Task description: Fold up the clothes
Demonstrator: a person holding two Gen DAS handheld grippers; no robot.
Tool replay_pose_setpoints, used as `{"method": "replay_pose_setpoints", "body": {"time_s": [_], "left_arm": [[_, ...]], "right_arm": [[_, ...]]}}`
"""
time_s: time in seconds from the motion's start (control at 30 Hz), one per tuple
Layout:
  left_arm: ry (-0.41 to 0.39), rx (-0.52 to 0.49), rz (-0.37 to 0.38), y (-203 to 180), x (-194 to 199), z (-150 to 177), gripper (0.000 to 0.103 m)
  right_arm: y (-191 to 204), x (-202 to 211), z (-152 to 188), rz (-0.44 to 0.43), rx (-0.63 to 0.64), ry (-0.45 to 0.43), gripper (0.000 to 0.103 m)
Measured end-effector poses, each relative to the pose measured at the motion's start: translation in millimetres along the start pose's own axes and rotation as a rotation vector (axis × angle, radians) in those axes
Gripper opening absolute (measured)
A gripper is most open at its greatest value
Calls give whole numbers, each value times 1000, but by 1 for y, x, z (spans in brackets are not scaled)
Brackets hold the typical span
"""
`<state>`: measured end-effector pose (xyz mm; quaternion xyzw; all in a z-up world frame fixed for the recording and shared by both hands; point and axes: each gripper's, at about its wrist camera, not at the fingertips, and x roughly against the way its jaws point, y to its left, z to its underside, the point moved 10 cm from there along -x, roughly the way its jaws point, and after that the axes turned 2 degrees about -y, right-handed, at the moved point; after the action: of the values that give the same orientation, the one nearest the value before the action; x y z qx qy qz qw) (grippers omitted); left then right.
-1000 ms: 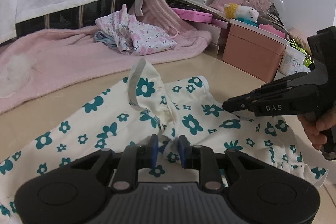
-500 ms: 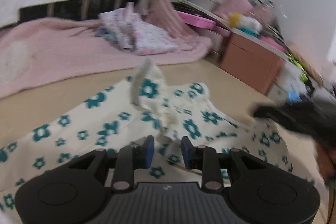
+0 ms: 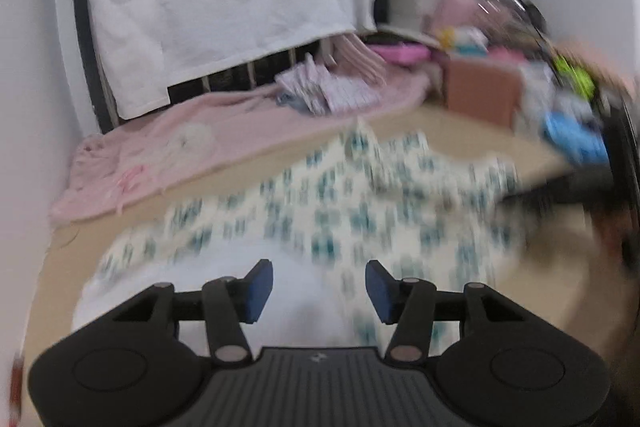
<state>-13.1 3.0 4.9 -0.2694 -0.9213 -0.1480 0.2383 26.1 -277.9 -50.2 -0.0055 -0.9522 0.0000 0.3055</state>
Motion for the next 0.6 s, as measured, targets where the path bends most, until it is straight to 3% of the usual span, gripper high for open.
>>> {"method": "replay_pose_setpoints", "body": {"time_s": [0.1, 0.2, 0.33, 0.4, 0.43, 0.5, 0.6], "left_arm": [[-22, -8, -23, -6, 16, 32, 50], [40, 44, -49, 5, 9, 56, 36], [34, 102, -51, 21, 14, 61, 33], [-12, 96, -40, 21, 30, 58, 33], [-34, 75, -20, 18, 37, 58, 42], [-52, 30, 1, 12, 45, 61, 48], [7, 8, -33, 11, 35, 72, 38]], "right_arm": [[7, 19, 13, 44, 20, -3, 12], [10, 37, 26, 71, 19, -10, 12], [14, 57, 38, 68, 26, -29, 13], [22, 76, 39, 35, 48, -69, 13], [30, 91, 39, 3, 89, -123, 13], [46, 117, 40, -67, 157, -203, 13], [54, 108, 52, -130, 94, -138, 12]]}}
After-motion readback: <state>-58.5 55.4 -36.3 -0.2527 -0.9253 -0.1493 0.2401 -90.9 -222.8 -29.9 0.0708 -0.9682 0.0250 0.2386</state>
